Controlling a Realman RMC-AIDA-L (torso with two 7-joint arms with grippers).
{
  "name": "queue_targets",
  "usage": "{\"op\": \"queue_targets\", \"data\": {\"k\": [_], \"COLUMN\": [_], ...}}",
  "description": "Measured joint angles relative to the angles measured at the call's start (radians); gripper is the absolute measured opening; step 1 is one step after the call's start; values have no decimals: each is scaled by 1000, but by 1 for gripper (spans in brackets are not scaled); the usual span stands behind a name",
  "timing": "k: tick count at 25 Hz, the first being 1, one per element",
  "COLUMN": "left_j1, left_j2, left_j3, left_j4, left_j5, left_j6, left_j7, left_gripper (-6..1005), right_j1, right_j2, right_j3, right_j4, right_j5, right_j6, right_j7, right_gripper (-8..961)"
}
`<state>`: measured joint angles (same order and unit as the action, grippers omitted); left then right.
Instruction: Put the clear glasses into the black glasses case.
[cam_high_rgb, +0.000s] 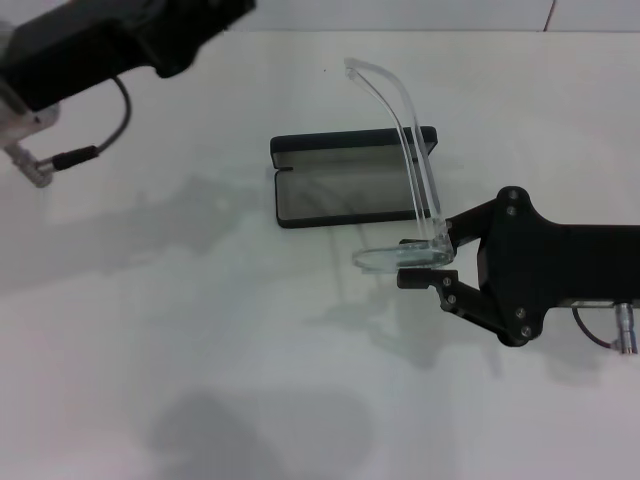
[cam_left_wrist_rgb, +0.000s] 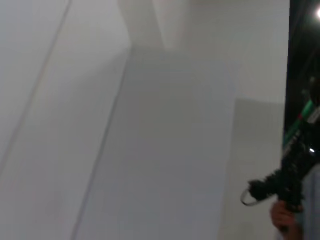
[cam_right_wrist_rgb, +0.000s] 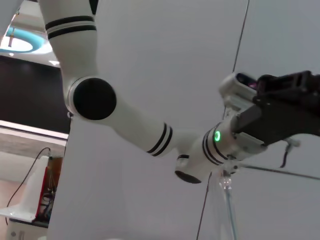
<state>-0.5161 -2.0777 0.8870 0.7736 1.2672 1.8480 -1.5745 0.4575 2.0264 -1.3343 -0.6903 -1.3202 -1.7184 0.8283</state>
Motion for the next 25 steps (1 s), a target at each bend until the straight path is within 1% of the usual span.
{"op": "queue_targets", "data": {"k": [1,6,13,18,25], "left_j1": [-11,-30,-33,-33,-31], "left_j2": [0,-2,-7,-7,-8], "left_j3": [0,23,71,121,152], "left_j4": [1,4,0,-36,-98], "left_j5": [21,69,111,116,133], "left_j6": [0,0,0,-6,-13], "left_j7": [-25,-89,-102,-97,-96], "left_gripper": [104,91,85,82,83], "right_j1": [0,3,6,1,1], "right_j2": [0,0,0,1,2], "right_j3": [-1,-14,-73,-104,-122], "right_j4": [-1,-13,-67,-118,-137], "right_j5": [-2,-6,-2,1,36], "right_j6": [2,12,47,61,62], "right_j7": [-2,-5,-8,-8,-8], "right_gripper": [111,111,110,110,110]}}
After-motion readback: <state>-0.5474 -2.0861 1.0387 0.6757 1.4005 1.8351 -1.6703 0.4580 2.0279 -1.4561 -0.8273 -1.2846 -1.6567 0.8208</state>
